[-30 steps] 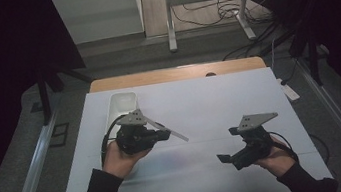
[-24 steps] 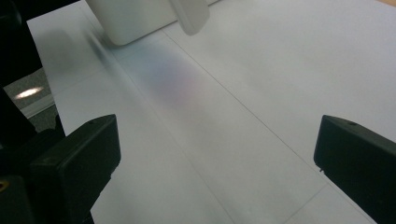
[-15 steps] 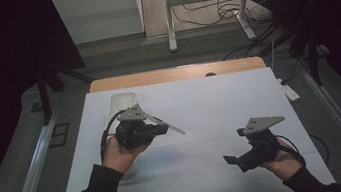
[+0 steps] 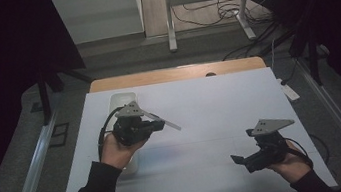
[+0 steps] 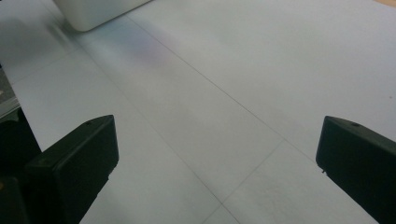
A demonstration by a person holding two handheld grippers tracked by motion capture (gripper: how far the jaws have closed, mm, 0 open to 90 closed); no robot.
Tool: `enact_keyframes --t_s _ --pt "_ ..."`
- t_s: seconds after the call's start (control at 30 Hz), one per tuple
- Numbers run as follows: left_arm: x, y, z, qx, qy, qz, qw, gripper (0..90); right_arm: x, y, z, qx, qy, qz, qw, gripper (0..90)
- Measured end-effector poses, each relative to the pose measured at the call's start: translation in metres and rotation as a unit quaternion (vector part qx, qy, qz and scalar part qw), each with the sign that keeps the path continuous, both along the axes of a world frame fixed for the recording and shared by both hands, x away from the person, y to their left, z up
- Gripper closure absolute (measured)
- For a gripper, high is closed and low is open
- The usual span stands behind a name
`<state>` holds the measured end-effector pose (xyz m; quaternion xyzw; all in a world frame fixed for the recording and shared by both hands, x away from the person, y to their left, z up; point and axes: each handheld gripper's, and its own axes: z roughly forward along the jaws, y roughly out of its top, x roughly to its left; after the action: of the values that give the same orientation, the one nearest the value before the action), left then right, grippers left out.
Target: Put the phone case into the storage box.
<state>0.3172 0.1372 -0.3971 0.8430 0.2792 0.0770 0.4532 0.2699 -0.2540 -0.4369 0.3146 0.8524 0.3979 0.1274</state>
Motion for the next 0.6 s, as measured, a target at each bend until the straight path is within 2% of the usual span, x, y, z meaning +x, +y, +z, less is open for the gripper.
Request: enact_keyframes --t_s 0.6 --pt "0.009 0.017 0.005 0.007 -0.002 0.033 0.9994 87.9 -0.008 -0.024 -0.001 0.003 -0.001 -0.029 0.9996 0.0"
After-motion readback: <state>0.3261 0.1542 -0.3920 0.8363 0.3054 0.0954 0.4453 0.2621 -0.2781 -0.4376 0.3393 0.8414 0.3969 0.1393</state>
